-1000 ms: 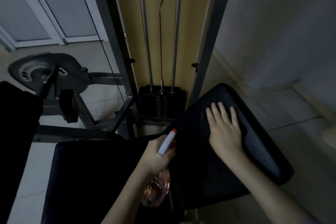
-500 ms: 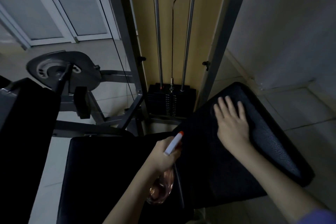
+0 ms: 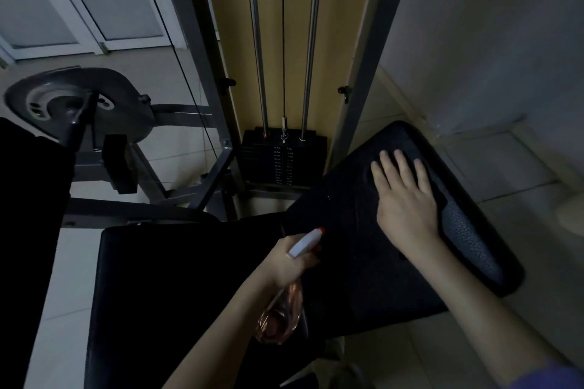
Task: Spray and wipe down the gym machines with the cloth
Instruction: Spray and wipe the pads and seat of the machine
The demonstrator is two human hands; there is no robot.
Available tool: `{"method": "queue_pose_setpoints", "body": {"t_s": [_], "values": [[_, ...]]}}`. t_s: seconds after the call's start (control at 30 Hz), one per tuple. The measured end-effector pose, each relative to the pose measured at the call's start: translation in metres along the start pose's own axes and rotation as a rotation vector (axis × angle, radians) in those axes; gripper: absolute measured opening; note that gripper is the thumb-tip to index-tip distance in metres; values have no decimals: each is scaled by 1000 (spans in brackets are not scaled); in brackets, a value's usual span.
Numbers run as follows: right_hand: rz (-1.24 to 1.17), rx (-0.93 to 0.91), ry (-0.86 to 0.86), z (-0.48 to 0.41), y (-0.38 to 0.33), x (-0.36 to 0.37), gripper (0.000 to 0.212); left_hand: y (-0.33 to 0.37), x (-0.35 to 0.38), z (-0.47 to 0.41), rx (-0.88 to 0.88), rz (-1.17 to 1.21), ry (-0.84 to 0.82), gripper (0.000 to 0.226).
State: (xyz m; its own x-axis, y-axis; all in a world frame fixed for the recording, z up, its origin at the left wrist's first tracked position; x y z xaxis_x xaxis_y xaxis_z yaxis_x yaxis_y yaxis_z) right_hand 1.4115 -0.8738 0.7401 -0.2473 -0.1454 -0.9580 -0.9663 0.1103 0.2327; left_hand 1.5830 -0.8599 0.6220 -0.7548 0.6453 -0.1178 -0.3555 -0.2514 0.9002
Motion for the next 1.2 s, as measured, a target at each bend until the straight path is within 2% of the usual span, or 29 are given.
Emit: {"method": "queue_pose_setpoints", "body": {"t_s": [0.1,0.23,0.33,0.43,0.6,0.73,0.8,0.9,0.97,1.03,1.1,1.2], "values": [[16,1,-3,4,-1,2,57,-4,11,9,1,-99,-80,13],[19,5,6,9,-2,3,56,-14,17,18,-9,-120,-118,25],[25,-4,13,15,-5,3,57,-20,29,24,-43,-144,-231,36],[34,-10,11,23,-8,6,56,-26,41,31,-88,-215,-333,24],[23,-27,3,40,-15,9,54,-31,42,34,-114,-240,-324,19],[0,-132,21,61,-14,7,52,-31,43,39,-75,-315,-357,39],[8,-79,32,66,-4,4,50,-29,41,43,-33,-375,-364,42],[36,78,20,67,-12,14,51,-27,27,44,14,-384,-260,33],[31,8,-71,82,-44,42,55,-26,20,45,27,-359,-202,34],[29,-112,-152,107,-69,65,59,-23,21,46,50,-372,-218,33],[25,-147,-136,123,-69,63,56,-22,19,46,58,-388,-225,36],[2,13,-89,122,-45,43,64,-23,10,47,67,-388,-178,40]]}}
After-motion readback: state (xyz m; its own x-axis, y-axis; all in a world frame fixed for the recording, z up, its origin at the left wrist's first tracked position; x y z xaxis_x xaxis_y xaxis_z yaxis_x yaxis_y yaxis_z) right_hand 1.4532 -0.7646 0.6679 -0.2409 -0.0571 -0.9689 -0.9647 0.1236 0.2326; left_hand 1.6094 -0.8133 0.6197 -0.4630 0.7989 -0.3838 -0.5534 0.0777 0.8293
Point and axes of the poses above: each hand's wrist, its own z-axis away from the middle knuckle, its own x-axis out of the palm, y = z × x, the point moved 10 cm from there along -z, towards the middle knuckle, and after that the axes turned 4 degrees about -y, right-handed, at the moved point
